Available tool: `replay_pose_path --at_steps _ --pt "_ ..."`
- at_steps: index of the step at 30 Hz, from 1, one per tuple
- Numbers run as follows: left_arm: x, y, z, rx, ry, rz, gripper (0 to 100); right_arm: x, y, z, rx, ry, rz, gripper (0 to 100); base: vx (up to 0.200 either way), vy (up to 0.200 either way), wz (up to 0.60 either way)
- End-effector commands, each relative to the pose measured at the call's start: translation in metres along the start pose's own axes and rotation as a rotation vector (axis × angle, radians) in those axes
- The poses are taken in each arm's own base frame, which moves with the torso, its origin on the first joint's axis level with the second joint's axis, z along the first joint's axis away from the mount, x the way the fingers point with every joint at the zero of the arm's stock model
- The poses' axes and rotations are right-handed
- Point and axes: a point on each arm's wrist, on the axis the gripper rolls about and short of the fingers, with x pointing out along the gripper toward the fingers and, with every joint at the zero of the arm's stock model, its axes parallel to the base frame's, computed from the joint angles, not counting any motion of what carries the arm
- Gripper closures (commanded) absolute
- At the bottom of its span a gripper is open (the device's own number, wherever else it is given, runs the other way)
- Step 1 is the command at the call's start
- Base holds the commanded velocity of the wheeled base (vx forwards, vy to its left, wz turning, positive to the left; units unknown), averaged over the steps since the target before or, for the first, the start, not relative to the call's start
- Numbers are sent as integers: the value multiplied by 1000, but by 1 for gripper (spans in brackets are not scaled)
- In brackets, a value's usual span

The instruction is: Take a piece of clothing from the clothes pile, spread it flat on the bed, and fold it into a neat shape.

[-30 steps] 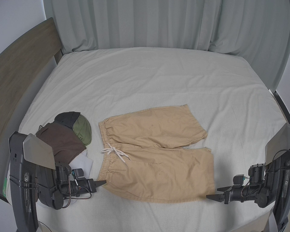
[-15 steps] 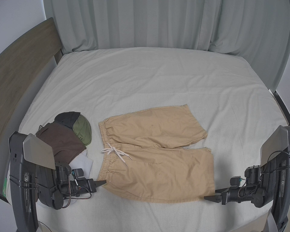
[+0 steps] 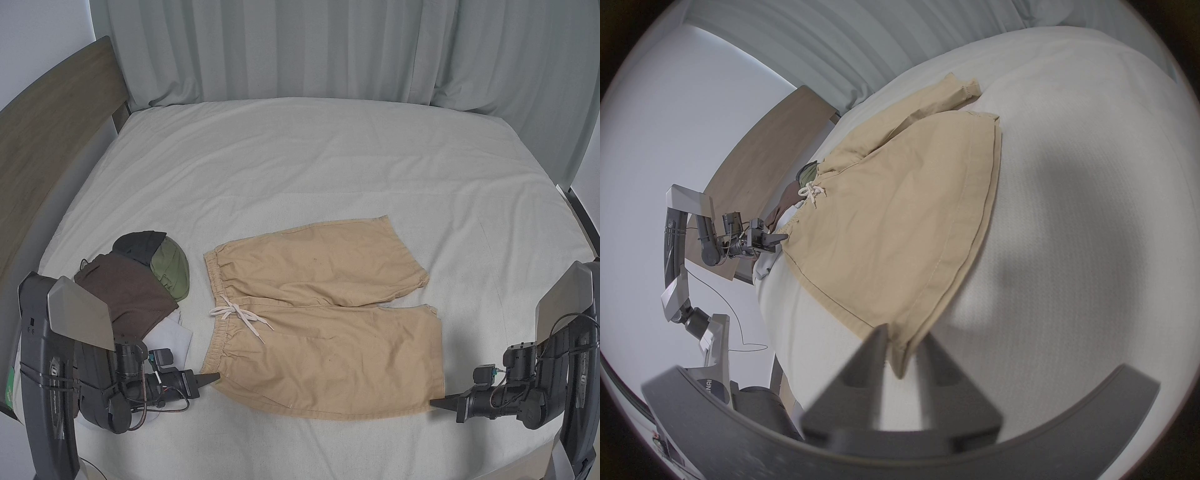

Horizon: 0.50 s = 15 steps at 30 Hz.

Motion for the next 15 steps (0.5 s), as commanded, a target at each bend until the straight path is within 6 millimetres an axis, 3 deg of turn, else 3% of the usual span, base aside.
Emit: replay_pose_path --at_steps 1,15 --pt "0 0 0 1 -1 -2 100 1 -1 0 0 0 1 100 0 0 0" --pt "-3 -1 -2 1 8 2 100 0 0 0 -6 0 -3 100 0 0 0"
